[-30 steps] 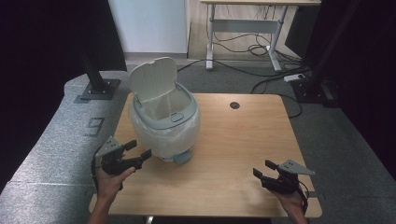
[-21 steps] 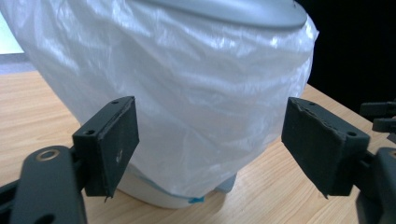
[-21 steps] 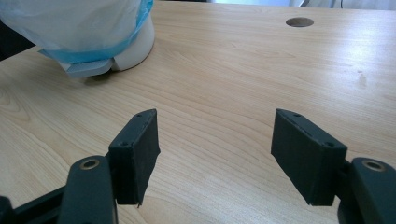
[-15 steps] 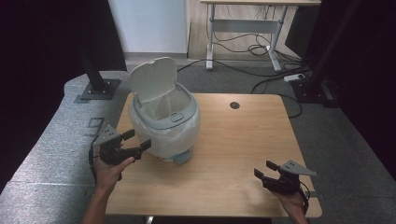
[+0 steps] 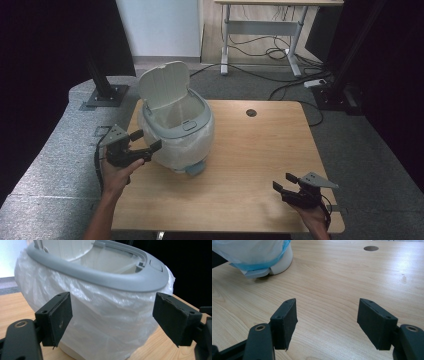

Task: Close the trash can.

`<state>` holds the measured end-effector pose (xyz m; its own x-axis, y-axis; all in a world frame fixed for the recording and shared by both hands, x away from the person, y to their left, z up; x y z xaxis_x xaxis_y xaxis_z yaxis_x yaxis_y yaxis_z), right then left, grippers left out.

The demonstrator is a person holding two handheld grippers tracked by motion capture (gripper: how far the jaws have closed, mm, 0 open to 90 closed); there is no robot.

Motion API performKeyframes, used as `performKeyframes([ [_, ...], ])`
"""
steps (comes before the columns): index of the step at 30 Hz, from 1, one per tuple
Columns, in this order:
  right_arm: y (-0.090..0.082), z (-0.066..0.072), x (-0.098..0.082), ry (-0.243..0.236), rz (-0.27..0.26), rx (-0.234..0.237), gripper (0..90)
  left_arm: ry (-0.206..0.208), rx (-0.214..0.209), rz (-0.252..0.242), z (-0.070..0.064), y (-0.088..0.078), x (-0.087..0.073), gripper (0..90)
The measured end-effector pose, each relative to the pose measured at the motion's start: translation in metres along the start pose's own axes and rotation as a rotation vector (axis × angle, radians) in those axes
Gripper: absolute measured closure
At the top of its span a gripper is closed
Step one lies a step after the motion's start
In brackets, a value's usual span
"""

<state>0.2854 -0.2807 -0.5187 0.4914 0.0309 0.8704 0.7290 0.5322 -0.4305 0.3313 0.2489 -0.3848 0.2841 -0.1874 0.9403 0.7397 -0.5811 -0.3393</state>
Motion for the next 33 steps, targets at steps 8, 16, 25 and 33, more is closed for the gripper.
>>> performKeyframes([
  [8,-0.001,0.0,-0.001,0.005,-0.001,-0.005,31.8,0.022,0.007,-0.004,0.004,0.003,0.012,16.1],
  [16,0.0,-0.001,-0.003,0.009,0.005,-0.009,31.9,0.014,-0.001,-0.002,0.014,0.006,0.021,16.1],
  [25,0.001,0.001,-0.004,0.004,0.014,-0.004,31.9,0.02,0.005,-0.002,0.02,0.01,0.035,16.2],
  [33,0.002,0.002,-0.005,-0.011,0.021,-0.008,31.9,0.02,0.023,0.007,0.03,0.018,0.046,15.9],
])
Point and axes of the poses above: each handheld gripper's, and its own axes: y roughly forward along the jaws, x roughly out of its top, z roughly to its left, the point moved 1 cm from there along y, roughly forward along the jaws, and after that the axes turned 7 degrees about y, right-handed, at the moved point
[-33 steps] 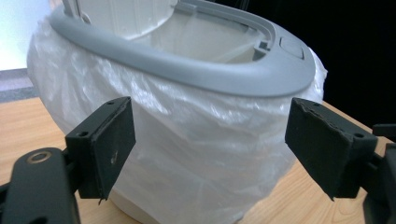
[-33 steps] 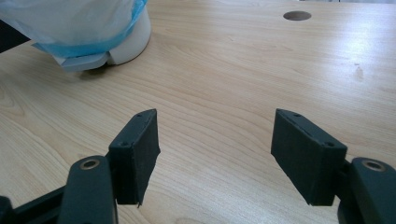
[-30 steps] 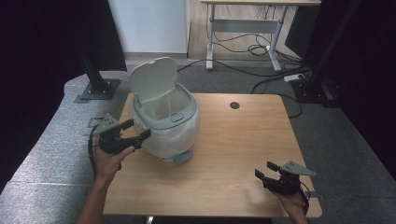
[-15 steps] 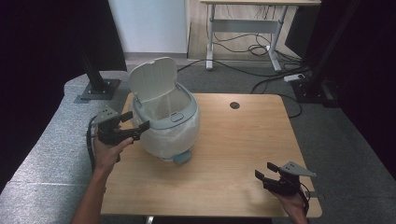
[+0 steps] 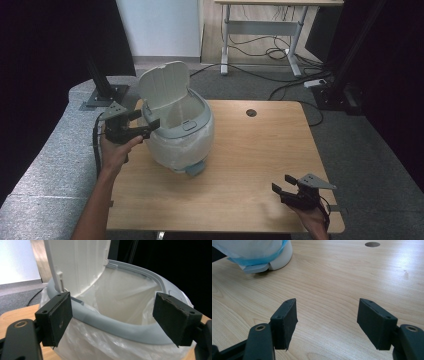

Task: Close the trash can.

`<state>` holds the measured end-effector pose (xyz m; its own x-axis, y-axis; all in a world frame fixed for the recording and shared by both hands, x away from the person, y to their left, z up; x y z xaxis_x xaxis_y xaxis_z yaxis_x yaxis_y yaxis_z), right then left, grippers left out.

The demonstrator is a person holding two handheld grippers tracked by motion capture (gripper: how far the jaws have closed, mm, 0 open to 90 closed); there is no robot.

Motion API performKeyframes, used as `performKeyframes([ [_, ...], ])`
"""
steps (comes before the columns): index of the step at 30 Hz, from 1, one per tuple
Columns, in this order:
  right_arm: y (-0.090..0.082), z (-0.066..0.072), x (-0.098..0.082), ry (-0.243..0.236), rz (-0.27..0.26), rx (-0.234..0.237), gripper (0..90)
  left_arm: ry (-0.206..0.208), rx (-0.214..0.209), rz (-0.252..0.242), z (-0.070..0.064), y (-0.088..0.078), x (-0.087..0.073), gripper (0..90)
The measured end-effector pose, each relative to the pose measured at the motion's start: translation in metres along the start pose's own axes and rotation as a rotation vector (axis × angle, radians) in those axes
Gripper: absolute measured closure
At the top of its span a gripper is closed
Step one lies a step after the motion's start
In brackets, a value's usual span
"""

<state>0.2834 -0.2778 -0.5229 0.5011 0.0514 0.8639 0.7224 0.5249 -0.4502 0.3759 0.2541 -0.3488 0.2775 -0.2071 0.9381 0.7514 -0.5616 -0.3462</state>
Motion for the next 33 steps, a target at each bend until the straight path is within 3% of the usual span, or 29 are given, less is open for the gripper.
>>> performKeyframes([
  [7,0.001,0.001,-0.001,-0.007,0.0,-0.003,32.3,0.016,0.014,0.002,0.007,0.008,0.011,15.9],
  [18,-0.002,-0.002,-0.001,0.005,-0.001,-0.006,32.3,-0.018,-0.002,-0.014,0.026,0.016,0.021,15.9],
  [33,-0.001,-0.003,-0.004,0.014,0.006,0.01,32.3,0.005,-0.016,-0.029,0.03,0.021,0.05,15.4],
])
Point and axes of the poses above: each handheld gripper's, and its own axes: y roughly forward along the jaws, x roughly out of its top, z roughly to its left, the point moved 1 cm from there along y, roughly forward along the jaws, and after that the axes turned 7 degrees about y, right-handed, at the moved point
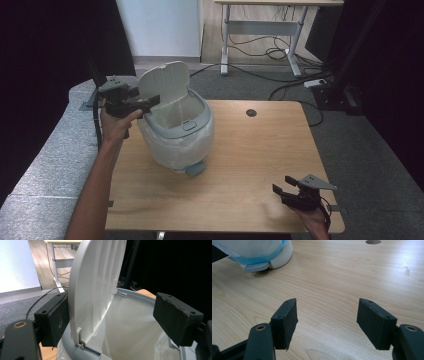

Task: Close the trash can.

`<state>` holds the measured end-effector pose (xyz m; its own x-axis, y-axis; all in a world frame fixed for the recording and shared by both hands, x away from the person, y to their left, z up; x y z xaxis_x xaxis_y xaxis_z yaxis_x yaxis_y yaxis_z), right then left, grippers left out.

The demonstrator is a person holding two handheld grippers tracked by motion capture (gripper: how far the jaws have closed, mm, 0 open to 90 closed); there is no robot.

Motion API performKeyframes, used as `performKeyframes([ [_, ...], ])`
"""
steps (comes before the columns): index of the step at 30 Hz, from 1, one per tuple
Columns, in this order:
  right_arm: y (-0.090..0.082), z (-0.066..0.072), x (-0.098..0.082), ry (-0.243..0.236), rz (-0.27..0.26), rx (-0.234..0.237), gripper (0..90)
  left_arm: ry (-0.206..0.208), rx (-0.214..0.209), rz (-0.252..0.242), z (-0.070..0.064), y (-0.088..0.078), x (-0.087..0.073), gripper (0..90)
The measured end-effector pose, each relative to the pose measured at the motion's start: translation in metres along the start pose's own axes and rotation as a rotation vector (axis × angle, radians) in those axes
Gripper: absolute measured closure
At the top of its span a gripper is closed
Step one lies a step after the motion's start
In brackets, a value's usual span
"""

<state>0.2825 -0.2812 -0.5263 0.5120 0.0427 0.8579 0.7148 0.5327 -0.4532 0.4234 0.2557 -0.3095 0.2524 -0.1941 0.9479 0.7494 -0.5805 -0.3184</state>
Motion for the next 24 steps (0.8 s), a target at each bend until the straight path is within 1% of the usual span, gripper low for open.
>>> performKeyframes([
  [1,0.0,0.0,0.0,0.001,0.0,0.0,32.3,-0.001,-0.006,-0.001,-0.001,0.0,0.0,15.4],
  [4,0.0,0.0,0.0,-0.001,0.0,0.0,32.3,-0.016,-0.047,-0.02,-0.005,-0.004,-0.003,15.4],
  [8,0.001,0.001,0.0,0.006,0.001,0.014,32.3,0.003,-0.079,-0.017,-0.015,-0.008,-0.008,15.4],
  [11,0.002,0.002,-0.001,0.01,0.003,0.016,32.3,0.015,-0.119,-0.009,-0.024,-0.009,-0.013,15.4],
  [14,0.003,0.002,-0.001,0.007,0.005,0.017,32.3,0.027,-0.147,0.001,-0.034,-0.009,-0.016,15.4],
  [16,0.002,0.003,-0.001,0.007,0.006,0.017,32.3,0.039,-0.154,0.012,-0.039,-0.008,-0.018,15.4],
  [19,0.002,0.002,-0.001,0.007,0.005,0.017,32.3,0.07,-0.135,0.041,-0.047,-0.005,-0.024,15.3],
  [22,0.002,0.002,-0.001,0.009,0.005,0.015,32.3,0.081,-0.121,0.056,-0.051,-0.001,-0.03,15.1],
  [24,0.002,0.002,-0.001,0.01,0.006,0.015,32.3,0.075,-0.12,0.061,-0.051,0.002,-0.032,15.1],
])
Point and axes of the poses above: each handheld gripper's, and its own axes: y roughly forward along the jaws, x roughly out of its top, z roughly to its left, the point moved 1 cm from there along y, roughly forward along the jaws, and after that the axes turned 7 degrees about y, right-handed, at the moved point
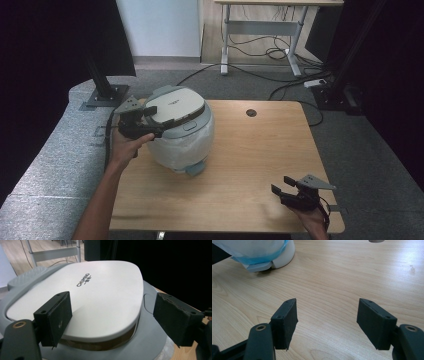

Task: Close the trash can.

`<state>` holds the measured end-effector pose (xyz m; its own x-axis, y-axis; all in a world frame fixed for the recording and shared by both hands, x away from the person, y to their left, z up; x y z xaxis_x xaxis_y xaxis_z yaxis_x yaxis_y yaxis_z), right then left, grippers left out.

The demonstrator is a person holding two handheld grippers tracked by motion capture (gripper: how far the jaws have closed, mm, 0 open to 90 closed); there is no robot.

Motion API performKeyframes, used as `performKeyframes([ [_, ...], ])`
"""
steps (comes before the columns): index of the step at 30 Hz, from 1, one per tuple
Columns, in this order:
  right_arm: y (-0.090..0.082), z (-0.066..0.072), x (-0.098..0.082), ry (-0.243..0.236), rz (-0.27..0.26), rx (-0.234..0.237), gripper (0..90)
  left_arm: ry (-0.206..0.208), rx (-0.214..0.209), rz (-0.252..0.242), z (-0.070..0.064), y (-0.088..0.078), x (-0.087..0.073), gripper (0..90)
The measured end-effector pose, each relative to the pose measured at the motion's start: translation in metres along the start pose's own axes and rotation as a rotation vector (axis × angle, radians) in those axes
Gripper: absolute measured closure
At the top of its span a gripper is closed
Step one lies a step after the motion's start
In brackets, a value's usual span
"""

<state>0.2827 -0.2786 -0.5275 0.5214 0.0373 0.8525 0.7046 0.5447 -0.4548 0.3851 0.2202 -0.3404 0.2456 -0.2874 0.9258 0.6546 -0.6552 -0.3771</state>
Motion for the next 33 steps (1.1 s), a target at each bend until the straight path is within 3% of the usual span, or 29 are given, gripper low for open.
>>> performKeyframes([
  [6,0.001,-0.001,-0.001,0.001,0.004,-0.002,32.3,-0.023,-0.003,0.016,0.003,0.006,0.0,15.1],
  [12,0.002,0.0,-0.001,-0.002,0.01,-0.003,32.3,-0.054,0.025,0.031,0.009,0.013,0.002,15.5],
  [19,0.003,0.001,-0.001,-0.005,0.012,-0.003,32.3,0.001,0.135,0.09,0.002,0.027,0.009,15.6],
  [33,0.003,0.001,-0.002,0.0,0.014,-0.001,32.3,-0.013,0.201,0.113,-0.009,0.039,0.017,16.4],
])
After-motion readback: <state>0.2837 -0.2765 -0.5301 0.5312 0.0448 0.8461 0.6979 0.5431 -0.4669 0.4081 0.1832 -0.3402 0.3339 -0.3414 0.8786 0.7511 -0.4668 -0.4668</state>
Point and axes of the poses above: each handheld gripper's, and its own axes: y roughly forward along the jaws, x roughly out of its top, z roughly to its left, the point moved 1 cm from there along y, roughly forward along the jaws, and after that the axes turned 7 degrees about y, right-handed, at the moved point
